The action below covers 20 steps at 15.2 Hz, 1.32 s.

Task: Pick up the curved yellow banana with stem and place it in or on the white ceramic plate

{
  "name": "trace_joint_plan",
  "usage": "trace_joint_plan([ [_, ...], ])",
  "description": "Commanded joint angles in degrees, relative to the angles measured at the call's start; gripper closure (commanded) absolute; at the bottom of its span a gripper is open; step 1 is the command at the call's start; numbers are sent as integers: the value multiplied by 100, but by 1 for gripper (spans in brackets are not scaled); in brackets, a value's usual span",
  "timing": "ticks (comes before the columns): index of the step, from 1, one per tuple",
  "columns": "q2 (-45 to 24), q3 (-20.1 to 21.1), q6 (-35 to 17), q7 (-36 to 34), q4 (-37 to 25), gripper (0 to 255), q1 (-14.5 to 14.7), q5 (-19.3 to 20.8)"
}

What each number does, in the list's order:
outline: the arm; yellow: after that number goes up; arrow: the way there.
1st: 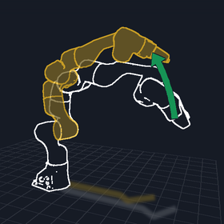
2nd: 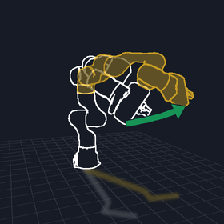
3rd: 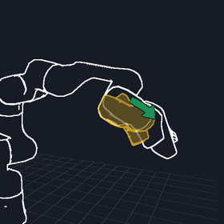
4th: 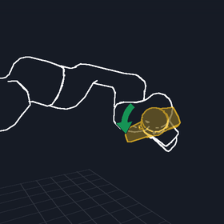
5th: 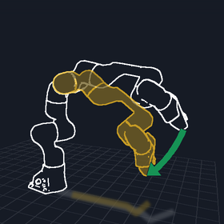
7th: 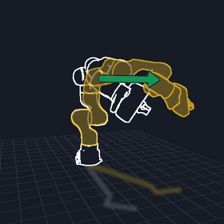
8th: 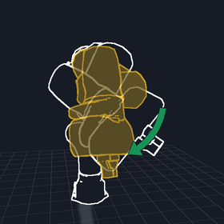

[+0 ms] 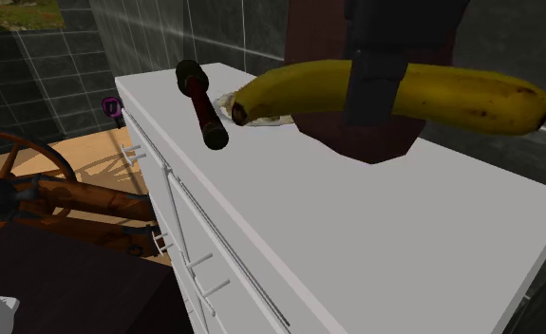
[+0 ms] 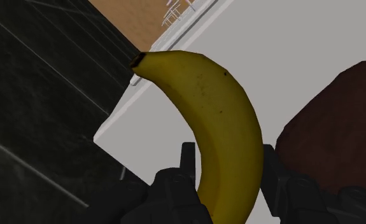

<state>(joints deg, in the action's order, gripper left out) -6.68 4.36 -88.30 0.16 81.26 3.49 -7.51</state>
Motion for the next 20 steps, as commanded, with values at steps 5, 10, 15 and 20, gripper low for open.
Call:
trace_joint_plan([
  [5,338,316,-170,-690,412,255,390,3],
  [10,489,622,-309,-1337,614,255,742,13],
  [15,486,940,-410,-2011,625,255,1105,55],
  [20,771,1003,923,-2373,575,0,1217,1156],
])
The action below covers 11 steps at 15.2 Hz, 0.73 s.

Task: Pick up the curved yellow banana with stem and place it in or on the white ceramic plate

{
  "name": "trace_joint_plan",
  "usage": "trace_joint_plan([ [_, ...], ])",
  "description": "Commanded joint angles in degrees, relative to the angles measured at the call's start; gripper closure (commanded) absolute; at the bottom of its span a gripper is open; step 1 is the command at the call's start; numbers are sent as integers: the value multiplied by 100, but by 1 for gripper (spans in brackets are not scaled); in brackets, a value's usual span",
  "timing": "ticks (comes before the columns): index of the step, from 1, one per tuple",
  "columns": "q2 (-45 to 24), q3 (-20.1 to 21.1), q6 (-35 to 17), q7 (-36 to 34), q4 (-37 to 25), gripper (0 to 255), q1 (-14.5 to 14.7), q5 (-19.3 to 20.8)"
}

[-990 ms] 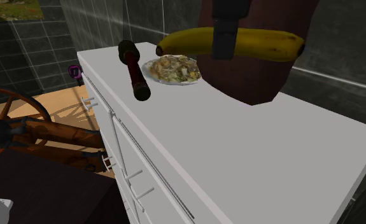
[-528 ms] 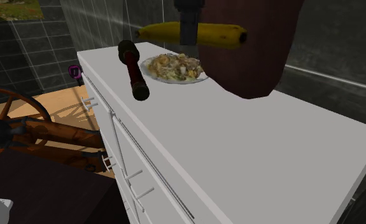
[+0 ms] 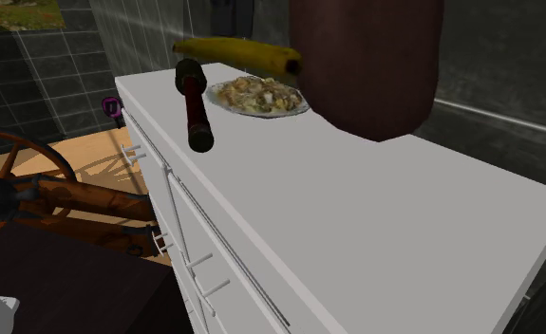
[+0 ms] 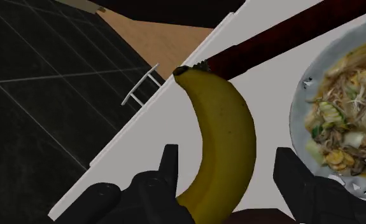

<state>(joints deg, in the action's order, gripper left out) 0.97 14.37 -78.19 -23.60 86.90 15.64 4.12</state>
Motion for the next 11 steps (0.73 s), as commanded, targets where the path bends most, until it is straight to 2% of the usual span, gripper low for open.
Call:
trace_joint_plan([
  [1,629,144,-741,-205,703,0,131,474],
  [3,1661,477,-1816,-730,1909,0,289,1357],
  [11,1696,371,-2398,-742,2495,0,228,1384],
])
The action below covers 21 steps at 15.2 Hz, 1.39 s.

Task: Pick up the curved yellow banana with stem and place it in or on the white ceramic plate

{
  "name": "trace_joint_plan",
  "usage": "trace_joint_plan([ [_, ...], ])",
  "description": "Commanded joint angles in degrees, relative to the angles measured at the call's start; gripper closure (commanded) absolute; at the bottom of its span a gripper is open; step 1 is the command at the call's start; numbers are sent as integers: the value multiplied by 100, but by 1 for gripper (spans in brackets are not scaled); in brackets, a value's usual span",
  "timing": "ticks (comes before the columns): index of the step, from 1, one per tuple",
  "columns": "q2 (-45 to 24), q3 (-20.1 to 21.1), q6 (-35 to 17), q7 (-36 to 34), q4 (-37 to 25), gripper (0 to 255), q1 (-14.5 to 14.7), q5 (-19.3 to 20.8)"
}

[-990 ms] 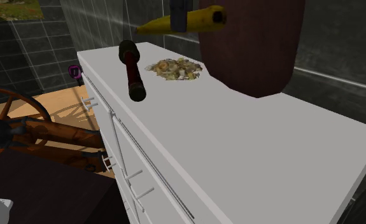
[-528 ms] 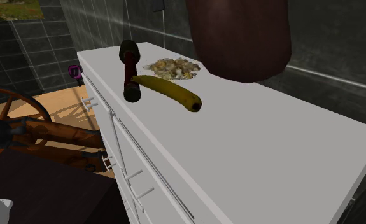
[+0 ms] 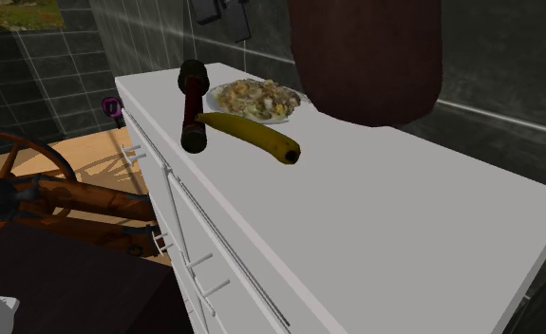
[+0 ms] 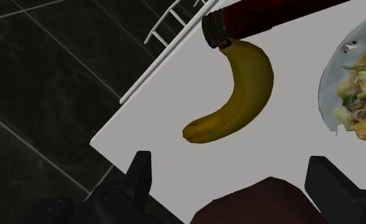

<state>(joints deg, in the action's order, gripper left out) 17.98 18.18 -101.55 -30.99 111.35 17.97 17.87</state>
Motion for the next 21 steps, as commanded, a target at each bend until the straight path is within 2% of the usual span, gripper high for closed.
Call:
trace_joint_plan([
  [1,-4,-10,-63,-4,51,0,-6,9],
  [7,-4,-10,-62,-4,51,0,-6,9],
  [8,-4,-10,-62,-4,51,255,-6,9],
  [17,-4,-10,-62,-4,50,255,-6,9],
  [18,-4,-10,-62,-4,50,0,-6,9],
  [21,-943,11,661,-1059,-691,0,-217,-567],
])
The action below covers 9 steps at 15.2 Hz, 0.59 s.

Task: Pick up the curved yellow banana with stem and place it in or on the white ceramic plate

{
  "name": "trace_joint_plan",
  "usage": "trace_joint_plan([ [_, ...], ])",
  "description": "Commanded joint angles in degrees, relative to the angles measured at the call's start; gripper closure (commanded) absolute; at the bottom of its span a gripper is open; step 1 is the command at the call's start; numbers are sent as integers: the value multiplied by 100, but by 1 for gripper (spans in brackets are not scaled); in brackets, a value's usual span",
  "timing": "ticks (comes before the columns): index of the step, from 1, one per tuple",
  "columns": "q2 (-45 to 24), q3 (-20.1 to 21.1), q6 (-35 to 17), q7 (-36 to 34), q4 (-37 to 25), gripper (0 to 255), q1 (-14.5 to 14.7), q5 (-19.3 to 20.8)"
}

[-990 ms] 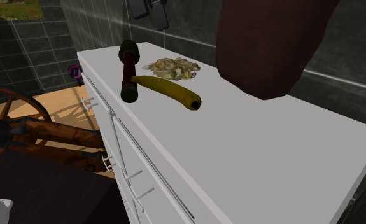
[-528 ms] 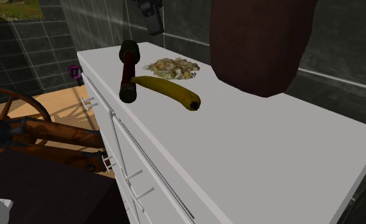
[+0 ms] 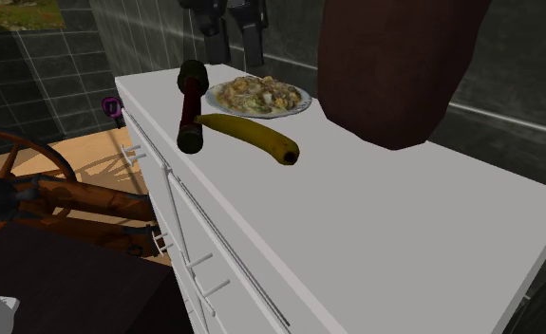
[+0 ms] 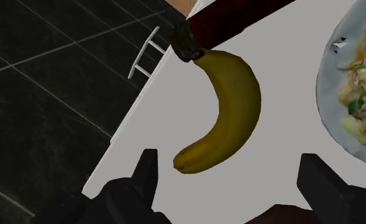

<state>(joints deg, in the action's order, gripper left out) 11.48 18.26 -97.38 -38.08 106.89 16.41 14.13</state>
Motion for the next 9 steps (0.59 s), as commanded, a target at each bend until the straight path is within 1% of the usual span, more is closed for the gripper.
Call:
trace_joint_plan([
  [1,-575,-24,431,-693,-448,0,-117,-418],
  [2,-778,-55,554,-949,-583,0,-153,-600],
  [9,-688,-109,3,-943,48,0,-179,-609],
])
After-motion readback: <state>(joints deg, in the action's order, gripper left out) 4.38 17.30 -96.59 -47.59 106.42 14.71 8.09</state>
